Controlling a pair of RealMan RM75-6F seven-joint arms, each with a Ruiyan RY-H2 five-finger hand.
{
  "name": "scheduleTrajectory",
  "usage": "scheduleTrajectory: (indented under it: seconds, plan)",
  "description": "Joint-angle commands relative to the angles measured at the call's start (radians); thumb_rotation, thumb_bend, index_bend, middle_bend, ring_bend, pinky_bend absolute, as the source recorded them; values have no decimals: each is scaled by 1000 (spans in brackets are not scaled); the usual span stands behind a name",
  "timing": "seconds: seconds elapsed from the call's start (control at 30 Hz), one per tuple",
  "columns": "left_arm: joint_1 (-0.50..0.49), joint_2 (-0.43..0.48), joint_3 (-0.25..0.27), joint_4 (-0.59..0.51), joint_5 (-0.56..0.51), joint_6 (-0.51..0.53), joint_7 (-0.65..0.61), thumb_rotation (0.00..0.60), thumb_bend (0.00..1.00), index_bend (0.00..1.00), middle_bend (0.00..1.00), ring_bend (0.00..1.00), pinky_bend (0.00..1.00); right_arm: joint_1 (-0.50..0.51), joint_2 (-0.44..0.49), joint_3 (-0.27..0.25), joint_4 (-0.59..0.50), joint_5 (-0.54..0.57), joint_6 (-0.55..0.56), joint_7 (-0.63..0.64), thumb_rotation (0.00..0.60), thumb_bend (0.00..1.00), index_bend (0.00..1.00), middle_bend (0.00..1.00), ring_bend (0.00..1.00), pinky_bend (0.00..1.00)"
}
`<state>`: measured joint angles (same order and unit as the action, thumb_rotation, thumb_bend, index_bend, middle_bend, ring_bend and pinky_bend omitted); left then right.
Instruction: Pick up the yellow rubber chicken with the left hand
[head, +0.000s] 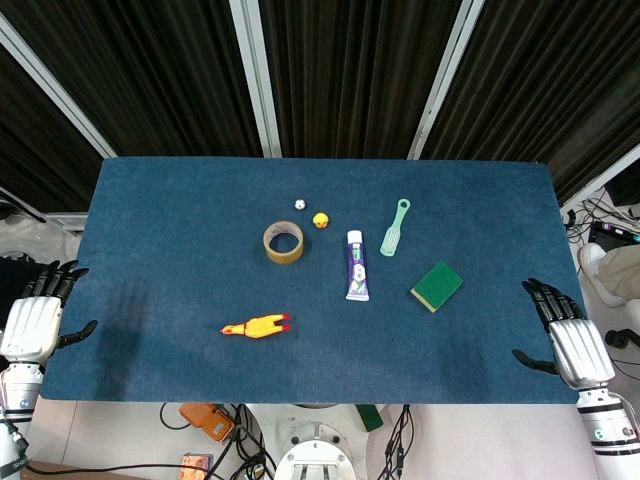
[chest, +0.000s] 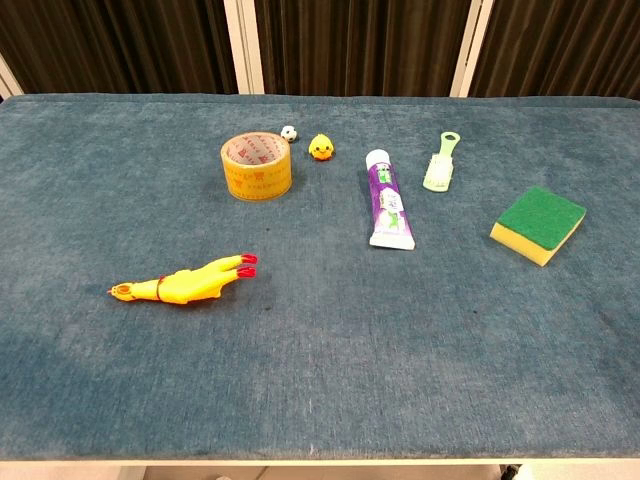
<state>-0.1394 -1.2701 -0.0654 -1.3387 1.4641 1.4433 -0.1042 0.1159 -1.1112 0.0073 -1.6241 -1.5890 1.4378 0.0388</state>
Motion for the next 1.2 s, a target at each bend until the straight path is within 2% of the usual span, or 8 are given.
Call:
scheduleTrajectory:
  seconds: [0.03, 0.4, 0.57, 0.7, 1.0, 1.2]
  plan:
    - [0, 0, 0, 0, 1, 1, 0, 600, 155, 172, 99, 49, 163, 0, 0, 0, 0, 1, -1, 0, 600, 213, 80, 127, 163, 216]
    - [2, 0, -1, -3, 0, 4, -1, 600, 155, 172, 99, 49, 163, 1, 1, 0, -3, 3, -3, -2, 600, 213, 79, 127, 163, 216]
    - [-1, -8, 20, -40, 13, -17, 1, 600, 155, 172, 98, 49, 163, 1, 1, -1, -5, 3, -5, -3, 600, 213, 80, 127, 163, 216]
    - [-16, -22, 51, -80, 48, -52, -2, 600, 155, 172, 99, 49, 163, 2, 2, -1, -8, 6, -9, -1, 600, 213, 80, 127, 163, 216]
    - [-66, -83, 43, -124, 38, -129, 29, 600, 154, 172, 99, 50, 163, 5, 6, -2, -11, 10, -18, -1, 600, 213, 81, 127, 163, 216]
    - [-120, -150, 44, -126, 23, -220, 58, 600, 154, 172, 99, 50, 163, 5, 8, -3, -12, 11, -21, -1, 600, 213, 81, 127, 163, 216]
